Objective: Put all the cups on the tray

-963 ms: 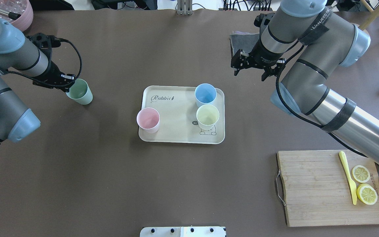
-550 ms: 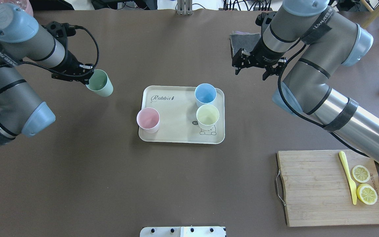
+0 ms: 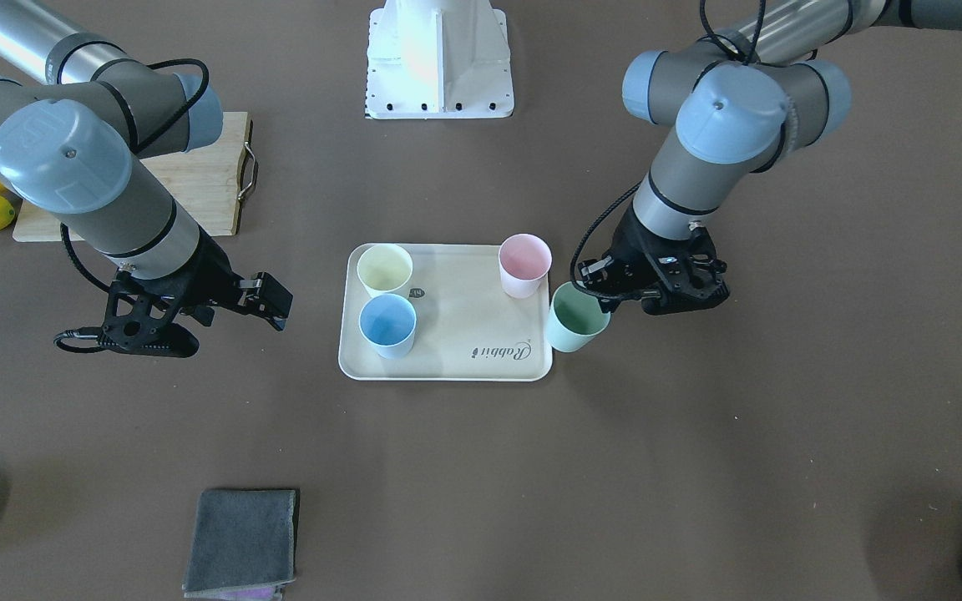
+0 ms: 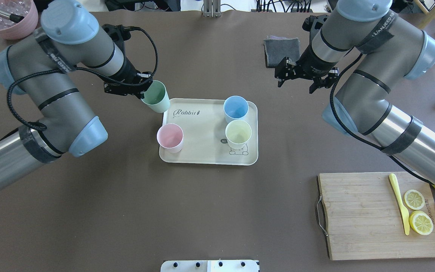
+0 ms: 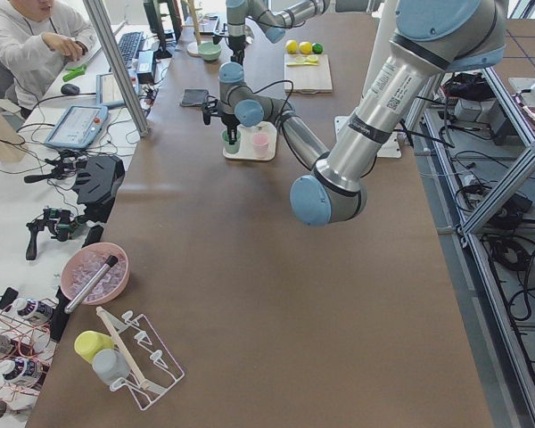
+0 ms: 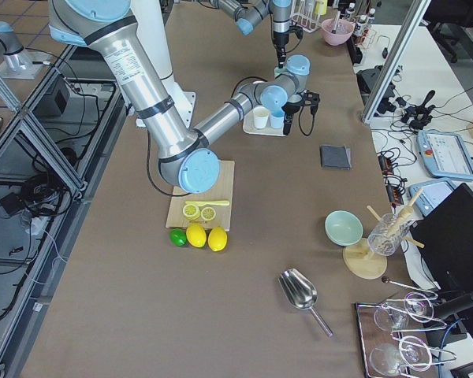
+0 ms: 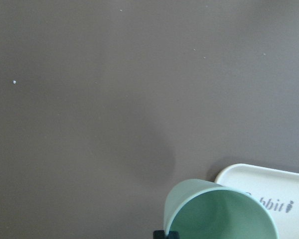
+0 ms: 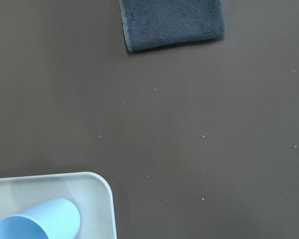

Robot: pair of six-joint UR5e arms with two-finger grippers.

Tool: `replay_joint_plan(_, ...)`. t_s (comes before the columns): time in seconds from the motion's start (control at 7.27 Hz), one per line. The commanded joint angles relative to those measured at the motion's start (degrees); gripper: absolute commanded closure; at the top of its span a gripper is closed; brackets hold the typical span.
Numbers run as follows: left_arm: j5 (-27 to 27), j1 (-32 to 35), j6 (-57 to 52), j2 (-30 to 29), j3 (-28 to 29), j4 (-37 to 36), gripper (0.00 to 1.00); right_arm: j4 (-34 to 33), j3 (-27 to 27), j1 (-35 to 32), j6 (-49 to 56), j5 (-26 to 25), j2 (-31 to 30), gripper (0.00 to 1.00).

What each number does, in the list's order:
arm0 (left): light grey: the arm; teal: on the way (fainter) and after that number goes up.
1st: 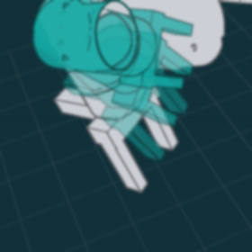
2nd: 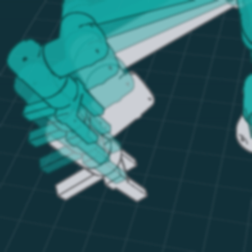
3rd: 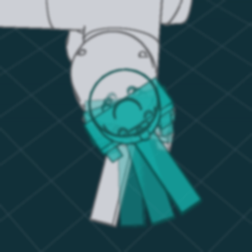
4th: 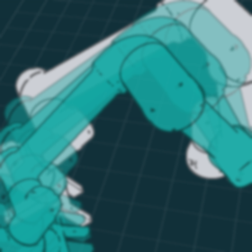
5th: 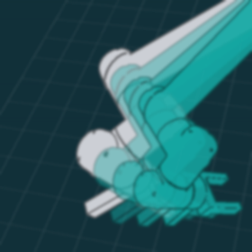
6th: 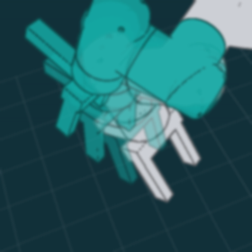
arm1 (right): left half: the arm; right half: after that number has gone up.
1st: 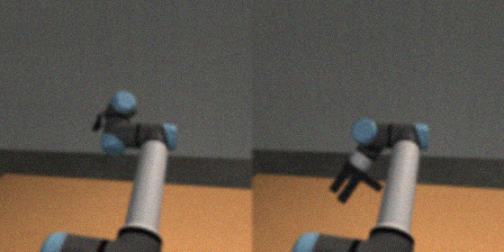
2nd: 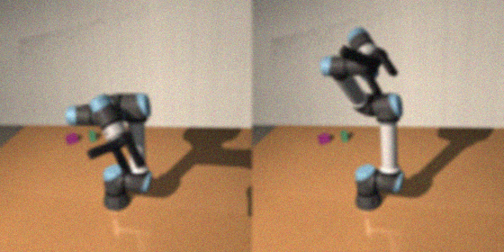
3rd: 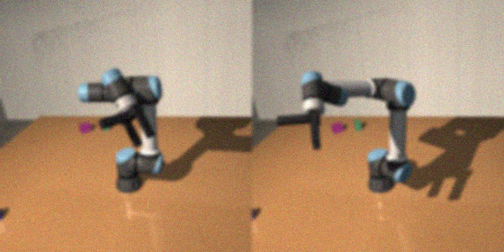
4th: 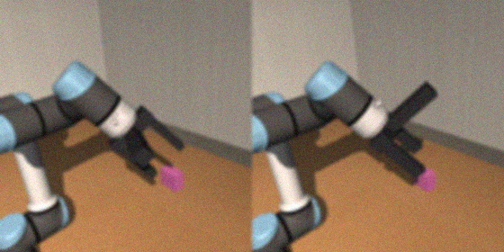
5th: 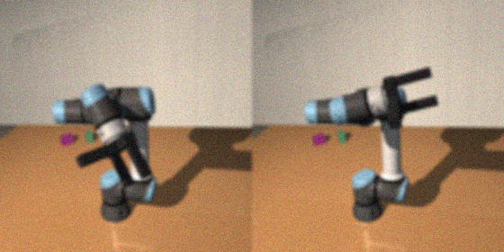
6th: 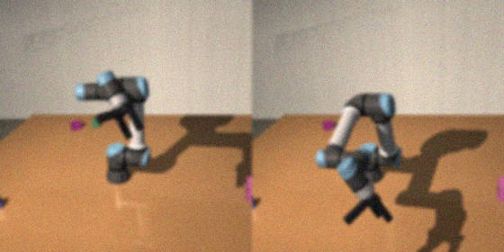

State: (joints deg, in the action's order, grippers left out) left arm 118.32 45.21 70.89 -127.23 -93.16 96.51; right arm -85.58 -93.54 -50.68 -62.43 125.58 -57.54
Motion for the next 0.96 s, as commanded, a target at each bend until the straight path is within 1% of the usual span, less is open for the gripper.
replay_joint_plan(0.0, -1.15, -1.69, 2.94, -4.34, 3.76, -0.71, 1.00, 0.15, -0.33, -0.03, 0.03, -0.07, -0.64, 0.00)
replay_joint_plan(0.14, -2.73, -2.74, 2.94, -4.43, 4.03, -0.62, 1.00, 0.24, -0.24, -0.03, 0.03, -0.07, -0.73, 0.00)
replay_joint_plan(0.55, -3.01, -4.77, 3.03, -4.79, 5.18, -0.62, 1.00, 0.42, -0.33, 0.23, 0.03, -0.42, -1.35, 0.00)
replay_joint_plan(0.83, -4.24, -5.22, 2.94, -4.52, 5.18, -0.62, 1.00, 0.51, -0.85, 0.41, -0.06, -0.42, -1.52, 0.00)
